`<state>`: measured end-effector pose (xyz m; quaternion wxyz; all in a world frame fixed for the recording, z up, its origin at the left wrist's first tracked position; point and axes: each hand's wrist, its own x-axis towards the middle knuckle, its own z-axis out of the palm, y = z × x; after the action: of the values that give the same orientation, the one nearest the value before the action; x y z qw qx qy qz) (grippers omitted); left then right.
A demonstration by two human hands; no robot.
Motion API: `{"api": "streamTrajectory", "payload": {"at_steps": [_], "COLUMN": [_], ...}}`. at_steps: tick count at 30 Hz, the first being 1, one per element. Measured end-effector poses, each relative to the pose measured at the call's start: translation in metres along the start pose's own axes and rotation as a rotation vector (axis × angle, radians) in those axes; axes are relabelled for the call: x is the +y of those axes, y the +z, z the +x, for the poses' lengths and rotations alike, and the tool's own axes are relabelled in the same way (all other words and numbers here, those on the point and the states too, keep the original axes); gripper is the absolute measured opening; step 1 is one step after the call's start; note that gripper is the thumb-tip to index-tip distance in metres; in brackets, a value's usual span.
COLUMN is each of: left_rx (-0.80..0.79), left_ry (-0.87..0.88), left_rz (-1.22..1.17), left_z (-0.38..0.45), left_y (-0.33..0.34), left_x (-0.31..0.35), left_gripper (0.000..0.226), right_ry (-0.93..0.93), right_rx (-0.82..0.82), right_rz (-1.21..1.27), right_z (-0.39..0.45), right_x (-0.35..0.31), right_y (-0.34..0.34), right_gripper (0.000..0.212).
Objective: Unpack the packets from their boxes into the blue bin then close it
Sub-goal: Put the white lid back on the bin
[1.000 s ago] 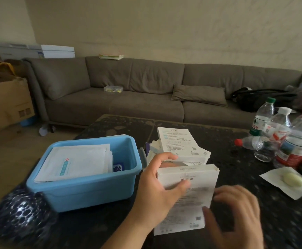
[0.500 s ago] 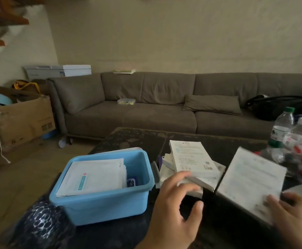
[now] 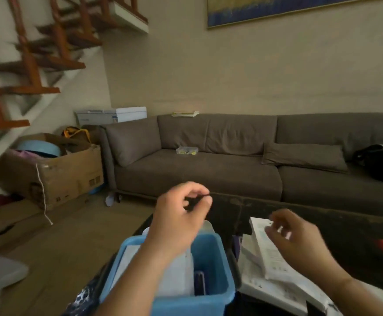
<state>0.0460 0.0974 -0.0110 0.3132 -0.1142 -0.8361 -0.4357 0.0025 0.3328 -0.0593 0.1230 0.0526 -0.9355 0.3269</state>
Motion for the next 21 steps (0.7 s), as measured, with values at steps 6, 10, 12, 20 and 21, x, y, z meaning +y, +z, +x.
{"api": "streamTrajectory", "payload": {"at_steps": [6,10,12,20,21], "left_rx": [-0.092,-0.23,-0.305,-0.433,-0.411], "left_ry": [-0.782,-1.159,-1.249,-1.31,-1.315], "left_rz": [-0.105,-0.182,-0.159,-0.259,-0.279], "left_z": [0.078,0.071,0.062,0.052,0.054], "left_y": [-0.062,-0.07,-0.069,-0.052,-0.051], "left_x": [-0.118,-0.2,-0.229,-0.262,-0.256], "left_gripper": [0.029,0.062,0.068,0.082,0.081], "right_ry": [0.207,0.427,0.516,0.541,0.529], "right_rx": [-0.486,-0.615,-0.701,-0.652,-0.637], "right_rz": [0.35,0.349,0.303,0.228,0.242], "right_z": [0.098,0.142,0.159,0.164,0.163], "right_x": [-0.071,-0.056,-0.041,-0.033,-0.035], "right_y": [0.091,0.148,0.168,0.196,0.193], "right_gripper": [0.013,0.052,0.066,0.063,0.063]}}
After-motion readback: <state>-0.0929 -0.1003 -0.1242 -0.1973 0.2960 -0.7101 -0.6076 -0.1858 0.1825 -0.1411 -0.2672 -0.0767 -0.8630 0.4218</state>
